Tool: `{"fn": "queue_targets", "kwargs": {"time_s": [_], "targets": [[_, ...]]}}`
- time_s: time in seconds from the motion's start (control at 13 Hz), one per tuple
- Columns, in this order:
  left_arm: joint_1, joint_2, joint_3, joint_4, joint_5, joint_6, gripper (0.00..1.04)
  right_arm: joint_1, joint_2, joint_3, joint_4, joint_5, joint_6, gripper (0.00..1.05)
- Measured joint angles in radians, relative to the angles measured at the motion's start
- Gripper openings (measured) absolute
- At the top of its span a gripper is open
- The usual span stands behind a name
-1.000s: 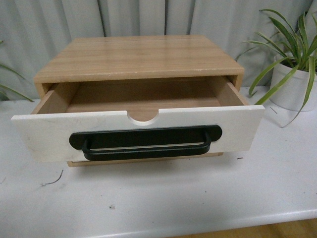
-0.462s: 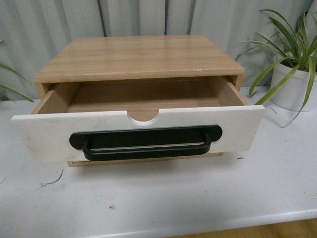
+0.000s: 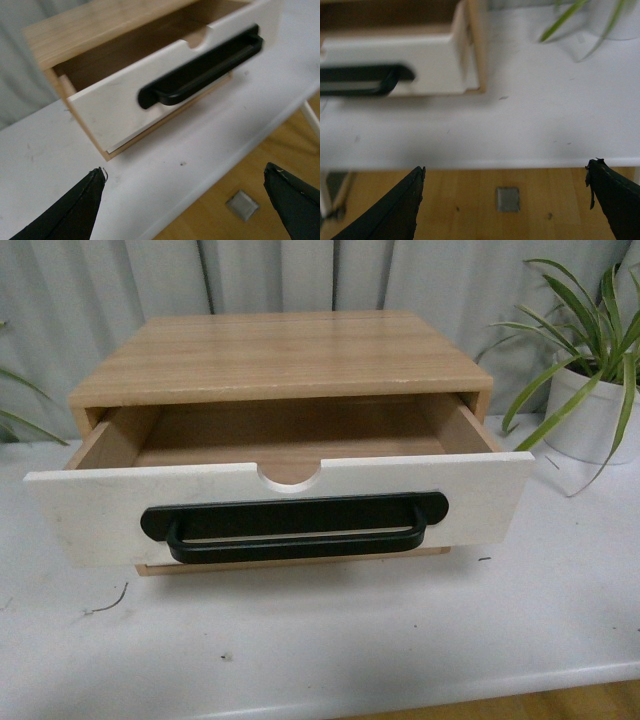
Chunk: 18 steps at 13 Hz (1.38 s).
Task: Close drawer sideways
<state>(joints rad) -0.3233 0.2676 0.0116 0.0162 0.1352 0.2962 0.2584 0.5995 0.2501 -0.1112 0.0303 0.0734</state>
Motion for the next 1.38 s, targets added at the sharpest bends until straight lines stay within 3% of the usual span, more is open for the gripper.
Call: {"fn": "queue_targets", "kwargs": {"time_s": [0.15,0.23,0.31,0.38,0.92,1.0,1.38], "targets": [[-0.106,0.279,-0.001,0.262,-0.016,0.257,0.98,0.117,0.231,0.049,0.053,-0.009,-0.244,0.98],[-0.135,0.527,0.000,0.505,-0.047,0.351,0.98,0.160,0.378,0.111,0.135,0.002,-0.380,0.98],[-0.151,0.749,0.013,0.679,-0.050,0.395,0.98,0.175,0.507,0.165,0.201,0.008,-0.479,0.98],[-0.152,0.850,0.031,0.743,-0.049,0.414,0.98,0.175,0.565,0.190,0.220,0.008,-0.519,0.98],[-0.057,1.319,0.223,0.952,-0.031,0.465,0.98,0.179,0.940,0.414,0.330,-0.043,-0.687,0.98],[-0.026,1.462,0.364,0.955,-0.047,0.499,0.98,0.164,1.090,0.517,0.375,-0.058,-0.753,0.98],[0.019,1.614,0.593,0.906,-0.071,0.553,0.98,0.114,1.250,0.713,0.422,-0.066,-0.806,0.98]]}}
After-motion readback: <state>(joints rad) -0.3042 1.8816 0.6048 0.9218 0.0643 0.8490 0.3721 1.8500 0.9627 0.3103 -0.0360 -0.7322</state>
